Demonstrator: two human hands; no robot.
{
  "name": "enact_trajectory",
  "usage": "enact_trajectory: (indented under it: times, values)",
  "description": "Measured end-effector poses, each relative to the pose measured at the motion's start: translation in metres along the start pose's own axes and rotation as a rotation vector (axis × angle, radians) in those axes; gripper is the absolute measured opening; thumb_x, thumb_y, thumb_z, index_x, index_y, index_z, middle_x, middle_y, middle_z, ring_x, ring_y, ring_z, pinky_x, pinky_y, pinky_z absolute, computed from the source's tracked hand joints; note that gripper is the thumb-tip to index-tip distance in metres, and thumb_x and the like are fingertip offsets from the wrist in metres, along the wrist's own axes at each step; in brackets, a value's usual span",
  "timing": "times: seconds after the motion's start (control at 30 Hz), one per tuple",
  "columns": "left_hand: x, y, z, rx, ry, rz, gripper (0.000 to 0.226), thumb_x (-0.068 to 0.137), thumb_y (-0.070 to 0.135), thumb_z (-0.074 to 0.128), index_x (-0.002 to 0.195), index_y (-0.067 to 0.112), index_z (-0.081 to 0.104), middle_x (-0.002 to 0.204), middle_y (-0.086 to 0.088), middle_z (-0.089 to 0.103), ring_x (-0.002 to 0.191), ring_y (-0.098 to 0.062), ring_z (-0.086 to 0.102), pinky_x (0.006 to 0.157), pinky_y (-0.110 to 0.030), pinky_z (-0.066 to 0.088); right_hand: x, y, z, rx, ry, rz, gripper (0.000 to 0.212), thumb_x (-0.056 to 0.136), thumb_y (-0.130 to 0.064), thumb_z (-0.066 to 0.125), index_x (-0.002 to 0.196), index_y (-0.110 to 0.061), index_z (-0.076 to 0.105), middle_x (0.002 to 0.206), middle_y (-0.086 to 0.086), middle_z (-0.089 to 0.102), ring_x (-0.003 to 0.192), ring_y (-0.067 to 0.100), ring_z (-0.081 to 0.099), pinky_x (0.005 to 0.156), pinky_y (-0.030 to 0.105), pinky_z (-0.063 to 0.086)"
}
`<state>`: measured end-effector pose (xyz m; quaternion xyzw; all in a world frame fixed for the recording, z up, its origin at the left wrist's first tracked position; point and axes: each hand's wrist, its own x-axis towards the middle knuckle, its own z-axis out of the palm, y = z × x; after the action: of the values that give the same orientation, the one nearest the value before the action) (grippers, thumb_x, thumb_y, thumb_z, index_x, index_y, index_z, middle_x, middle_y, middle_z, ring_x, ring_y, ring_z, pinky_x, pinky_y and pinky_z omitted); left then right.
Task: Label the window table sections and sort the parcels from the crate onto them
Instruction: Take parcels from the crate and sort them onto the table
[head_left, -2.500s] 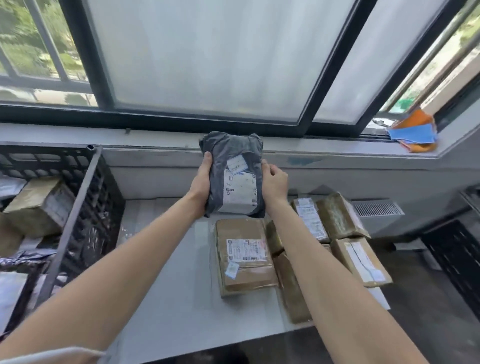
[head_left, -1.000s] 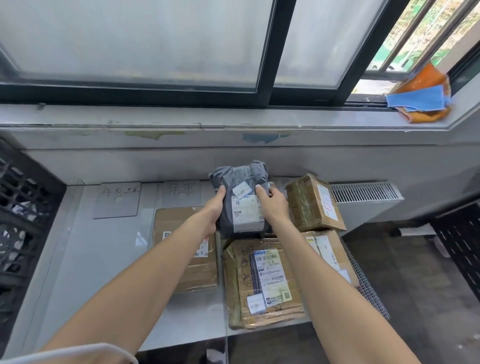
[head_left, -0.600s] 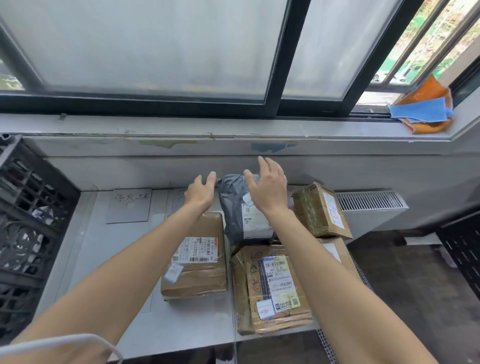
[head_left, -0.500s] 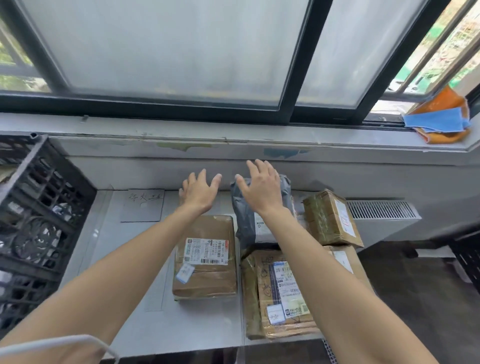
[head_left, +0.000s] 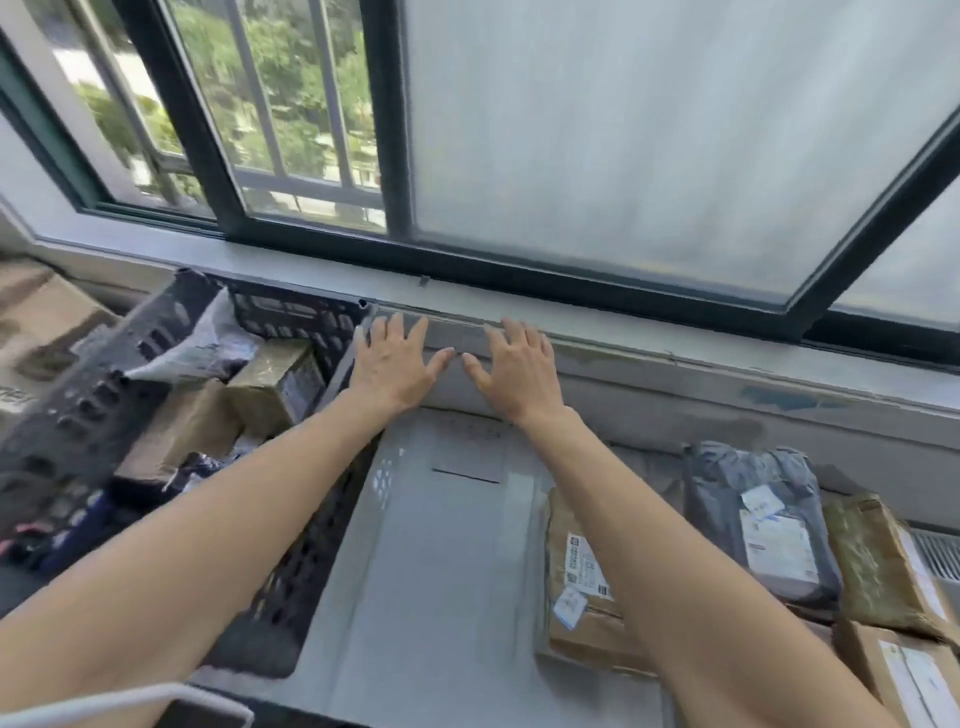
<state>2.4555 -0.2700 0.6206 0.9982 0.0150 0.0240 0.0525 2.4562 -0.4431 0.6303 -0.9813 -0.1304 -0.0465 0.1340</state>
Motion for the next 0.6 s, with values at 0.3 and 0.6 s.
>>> enact_trajectory:
  times: [0.3,0.6]
  values:
    - [-0.013,-0.231,-0.020,0.013,-0.019,-0.297,0.071,0.095,0.066,0.028,0.150,0.022,0.032,0.151,-0.013,0.037,0.139,-0.034,0.029,0.115,-0.055,0.020,0.071,-0.203,0.072,0.026,-0.081,-0.239,0.059,0.099,-0.049,0.044,0.146,-0.014,0.044,0.152,0.015,0.039,0.145,0.033,0.028,0.120,0.046,0.021]
    - [-0.010,-0.320,0.007,-0.056,-0.038,-0.289,0.055,0.097,0.045,0.048,0.142,0.015,0.043,0.145,-0.013,0.044,0.134,-0.032,0.038,0.113,-0.045,0.028,0.096,-0.287,0.129,-0.006,-0.201,-0.284,0.055,0.099,-0.047,0.045,0.141,-0.012,0.048,0.149,0.014,0.042,0.143,0.033,0.031,0.117,0.045,0.026]
